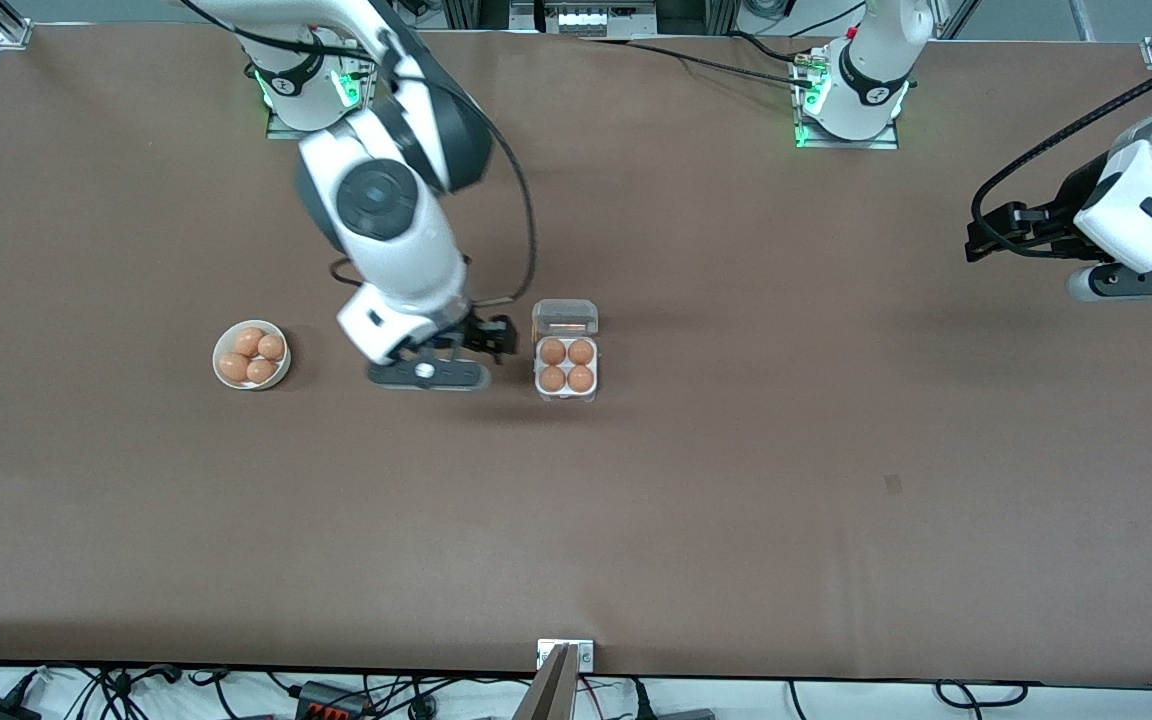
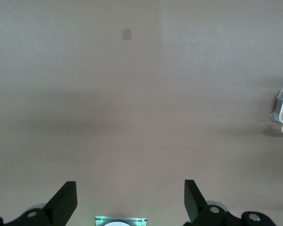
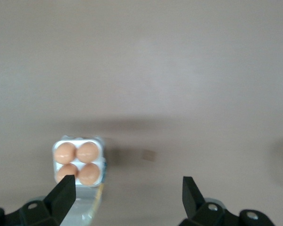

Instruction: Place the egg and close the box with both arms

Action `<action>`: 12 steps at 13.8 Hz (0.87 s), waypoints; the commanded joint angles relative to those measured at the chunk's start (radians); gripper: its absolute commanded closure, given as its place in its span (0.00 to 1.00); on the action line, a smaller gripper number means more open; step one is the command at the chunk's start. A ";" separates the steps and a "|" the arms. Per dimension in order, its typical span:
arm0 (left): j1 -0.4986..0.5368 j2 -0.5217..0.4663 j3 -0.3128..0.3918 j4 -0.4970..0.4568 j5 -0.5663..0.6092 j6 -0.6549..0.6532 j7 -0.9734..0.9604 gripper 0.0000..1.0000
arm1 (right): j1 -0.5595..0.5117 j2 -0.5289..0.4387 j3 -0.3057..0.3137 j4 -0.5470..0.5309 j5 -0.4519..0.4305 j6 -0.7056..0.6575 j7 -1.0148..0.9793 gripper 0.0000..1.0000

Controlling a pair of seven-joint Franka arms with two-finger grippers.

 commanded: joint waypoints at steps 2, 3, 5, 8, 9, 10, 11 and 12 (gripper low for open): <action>-0.002 0.007 -0.004 0.015 0.021 -0.021 0.031 0.18 | -0.003 -0.106 -0.107 -0.027 -0.012 -0.081 -0.015 0.00; -0.002 0.007 -0.004 0.015 0.021 -0.022 0.031 0.38 | -0.003 -0.117 -0.141 -0.027 -0.009 -0.096 -0.035 0.00; -0.002 0.005 -0.004 0.017 0.021 -0.022 0.023 0.72 | -0.003 -0.126 -0.198 -0.025 -0.007 -0.119 -0.057 0.00; -0.002 0.005 -0.004 0.017 0.017 -0.024 0.017 0.91 | -0.068 -0.170 -0.272 -0.027 0.003 -0.126 -0.171 0.00; -0.002 0.005 -0.004 0.018 0.015 -0.039 0.017 0.97 | -0.169 -0.181 -0.208 -0.027 0.002 -0.127 -0.245 0.00; -0.003 0.005 -0.006 0.018 0.013 -0.050 0.015 0.98 | -0.290 -0.201 -0.124 -0.028 0.002 -0.127 -0.308 0.00; -0.005 0.005 -0.009 0.018 0.013 -0.054 0.015 1.00 | -0.411 -0.209 -0.044 -0.027 0.002 -0.148 -0.375 0.00; -0.003 0.005 -0.021 0.018 0.013 -0.054 0.015 1.00 | -0.507 -0.223 0.001 -0.027 0.002 -0.162 -0.444 0.00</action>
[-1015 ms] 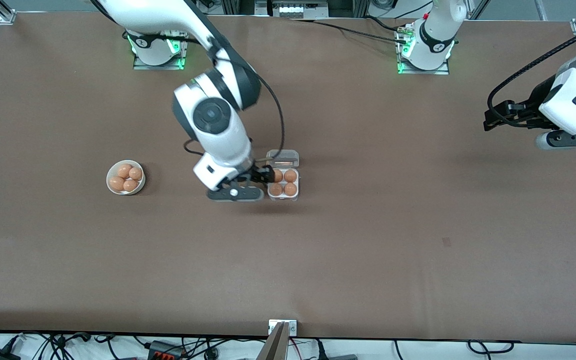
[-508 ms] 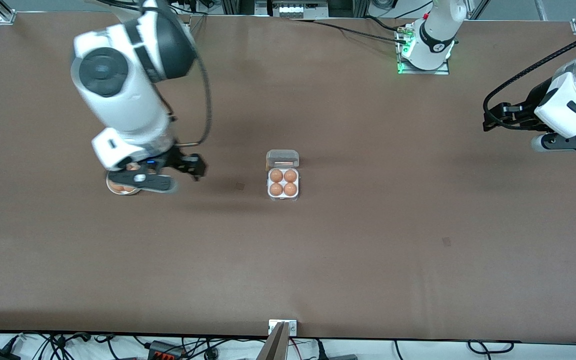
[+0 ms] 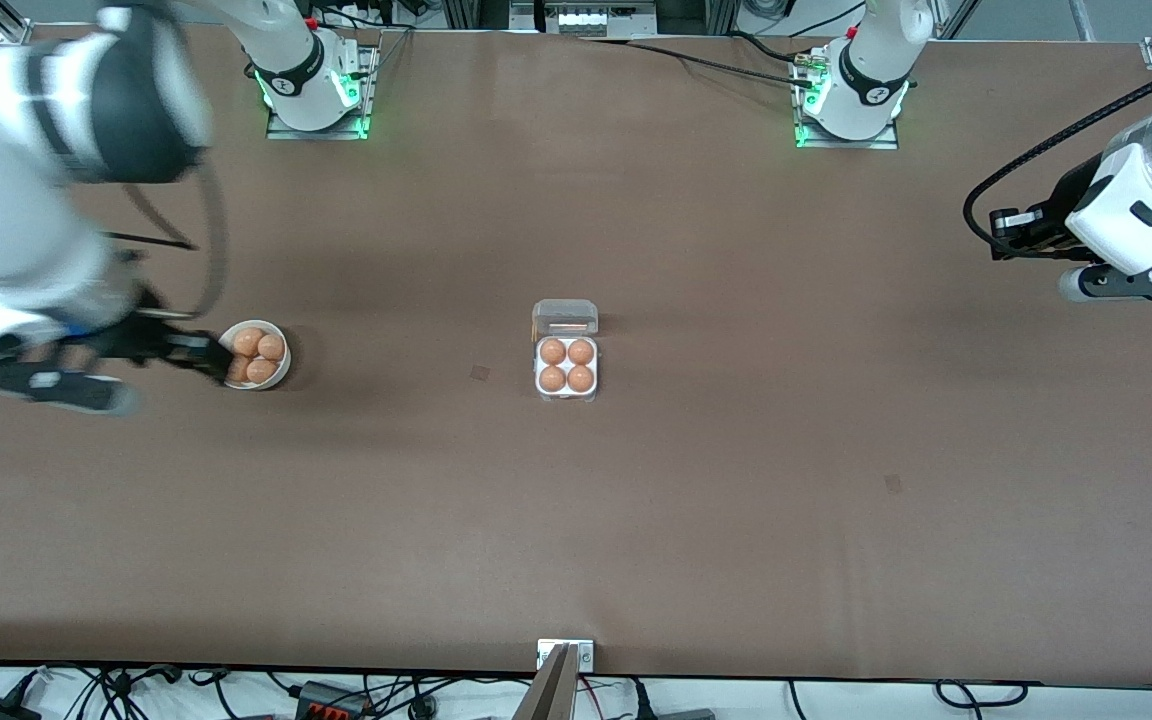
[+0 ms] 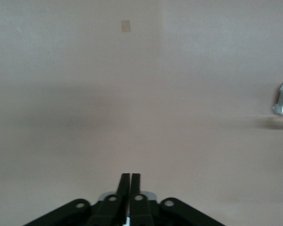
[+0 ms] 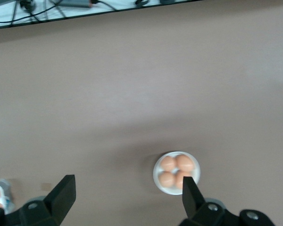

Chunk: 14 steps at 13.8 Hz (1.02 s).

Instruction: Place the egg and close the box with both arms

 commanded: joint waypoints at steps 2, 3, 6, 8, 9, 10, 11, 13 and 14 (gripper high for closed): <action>-0.001 0.003 -0.024 0.018 0.015 -0.024 0.006 1.00 | -0.283 -0.071 0.160 -0.022 0.015 -0.062 -0.213 0.00; -0.001 0.003 -0.025 0.018 0.015 -0.026 0.005 1.00 | -0.287 -0.082 0.158 -0.022 0.019 -0.079 -0.224 0.00; -0.005 0.006 -0.048 0.017 0.013 -0.075 0.012 1.00 | -0.287 -0.123 0.153 -0.031 0.010 -0.146 -0.244 0.00; -0.027 0.022 -0.065 0.017 0.009 -0.090 0.024 1.00 | -0.287 -0.133 0.152 -0.039 0.004 -0.147 -0.246 0.00; -0.045 0.025 -0.077 0.017 0.009 -0.089 0.023 1.00 | -0.287 -0.151 0.153 -0.063 0.003 -0.142 -0.246 0.00; -0.071 0.037 -0.087 0.017 0.007 -0.089 0.017 1.00 | -0.287 -0.181 0.153 -0.118 -0.010 -0.122 -0.245 0.00; -0.097 0.048 -0.087 0.017 -0.008 -0.089 0.014 1.00 | -0.285 -0.221 0.153 -0.196 -0.016 -0.072 -0.244 0.00; -0.136 0.068 -0.087 0.015 -0.060 -0.084 0.003 1.00 | -0.291 -0.289 0.152 -0.317 -0.016 0.008 -0.244 0.00; -0.159 0.078 -0.087 0.014 -0.066 -0.071 0.000 1.00 | -0.291 -0.300 0.149 -0.325 -0.014 -0.001 -0.244 0.00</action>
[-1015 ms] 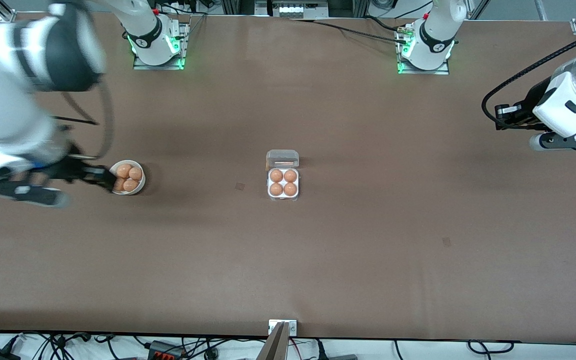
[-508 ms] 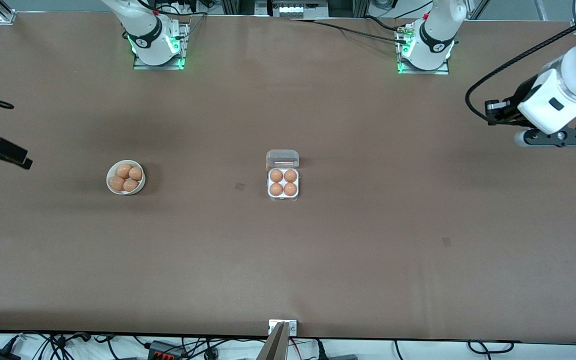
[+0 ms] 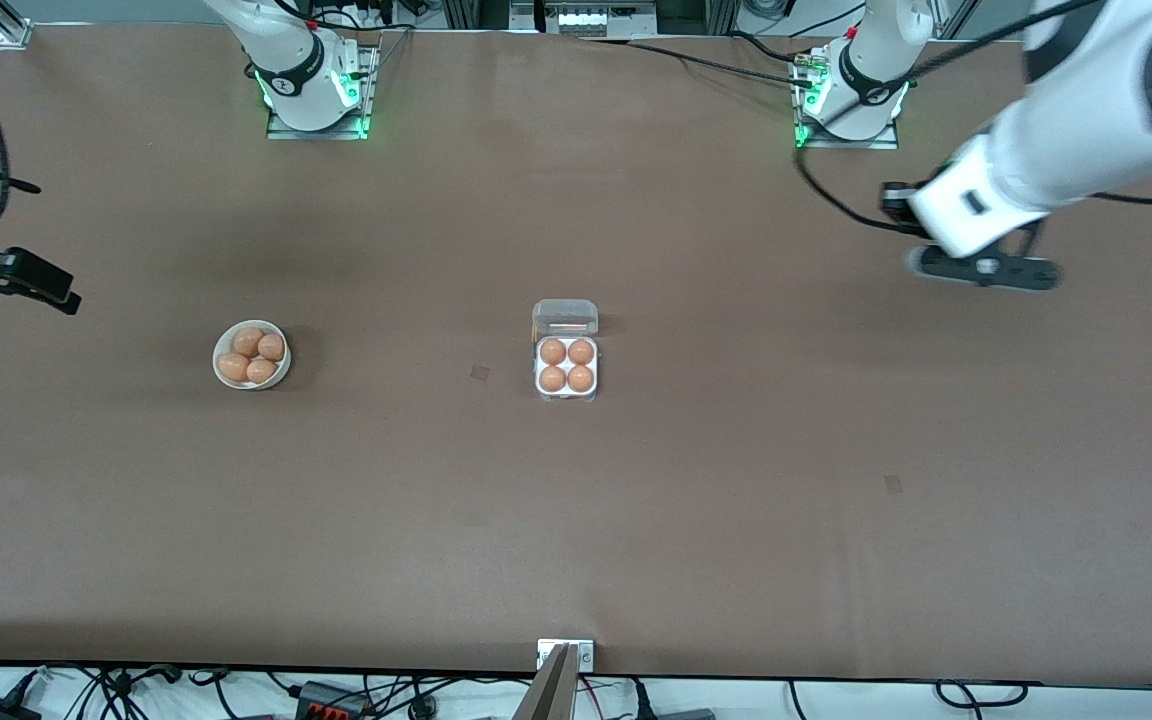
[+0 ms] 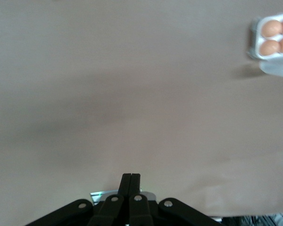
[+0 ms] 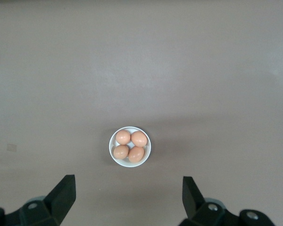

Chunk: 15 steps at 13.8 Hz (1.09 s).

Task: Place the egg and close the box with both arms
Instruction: 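Move the left gripper toward the open lid of the egg box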

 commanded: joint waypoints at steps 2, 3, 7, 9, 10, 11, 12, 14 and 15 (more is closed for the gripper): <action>-0.080 0.046 0.000 0.015 -0.044 0.058 -0.026 1.00 | -0.011 -0.095 0.005 -0.085 -0.010 -0.021 -0.017 0.00; -0.094 0.064 0.000 0.017 -0.078 0.087 -0.075 1.00 | -0.011 -0.094 0.005 -0.067 -0.010 -0.044 -0.017 0.00; -0.169 0.124 0.000 0.017 -0.104 0.227 -0.223 1.00 | -0.011 -0.083 0.007 -0.047 -0.009 -0.050 -0.026 0.00; -0.228 0.167 0.000 0.018 -0.104 0.293 -0.315 1.00 | -0.005 -0.082 0.010 -0.042 -0.012 -0.049 -0.025 0.00; -0.255 0.197 0.000 0.019 -0.103 0.323 -0.342 1.00 | -0.005 -0.082 0.010 -0.042 -0.012 -0.047 -0.025 0.00; -0.284 0.236 0.000 0.020 -0.104 0.351 -0.337 1.00 | -0.006 -0.080 0.011 -0.042 -0.010 -0.046 -0.025 0.00; -0.319 0.262 0.000 0.020 -0.103 0.380 -0.339 1.00 | -0.006 -0.080 0.011 -0.042 -0.009 -0.046 -0.025 0.00; -0.335 0.311 0.000 0.022 -0.103 0.443 -0.331 1.00 | -0.005 -0.069 0.011 -0.042 -0.004 -0.038 -0.023 0.00; -0.351 0.328 -0.002 0.022 -0.098 0.455 -0.328 1.00 | -0.005 -0.065 0.013 -0.042 -0.001 -0.037 -0.023 0.00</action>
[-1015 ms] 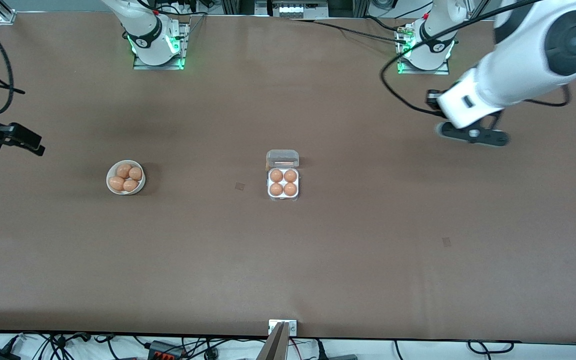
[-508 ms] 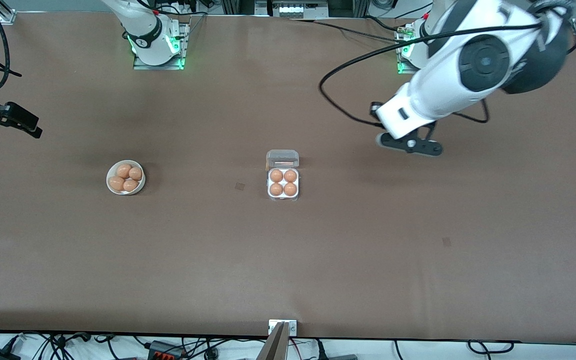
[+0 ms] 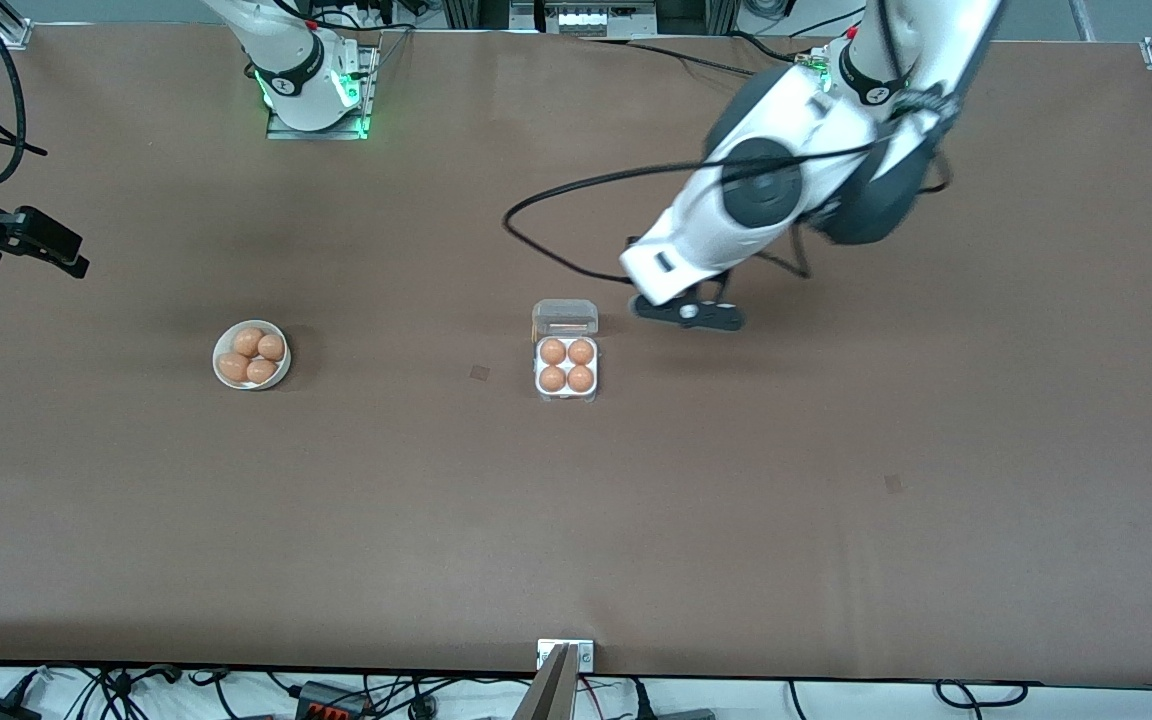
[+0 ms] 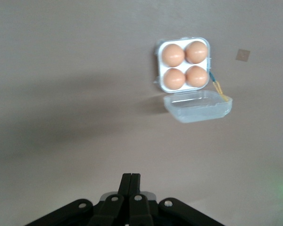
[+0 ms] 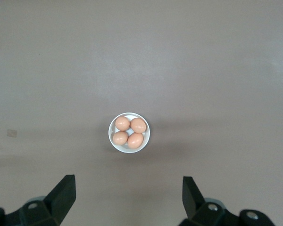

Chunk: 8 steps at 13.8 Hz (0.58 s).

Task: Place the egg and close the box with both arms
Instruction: 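Move the left gripper toward the open lid of the egg box, then grasp the lid edge with the left gripper and lift it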

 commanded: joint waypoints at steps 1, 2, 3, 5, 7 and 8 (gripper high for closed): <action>-0.048 0.047 0.007 0.032 0.000 0.026 0.003 1.00 | -0.007 0.016 0.010 0.016 0.003 0.001 -0.013 0.00; -0.059 0.062 0.007 0.041 0.000 0.028 0.003 1.00 | -0.010 0.017 0.010 0.016 0.001 0.004 -0.014 0.00; -0.074 0.080 0.007 0.047 0.000 0.029 0.003 1.00 | -0.013 0.017 0.011 0.016 -0.001 0.004 -0.016 0.00; -0.117 0.106 0.007 0.055 0.002 0.028 0.000 1.00 | -0.013 0.015 0.011 0.013 -0.005 0.004 -0.069 0.00; -0.172 0.143 0.016 0.060 0.003 0.029 -0.013 1.00 | -0.025 0.010 0.011 0.010 0.001 0.005 -0.093 0.00; -0.188 0.161 0.022 0.075 0.003 0.029 -0.024 1.00 | -0.027 0.004 0.011 0.007 0.003 0.005 -0.091 0.00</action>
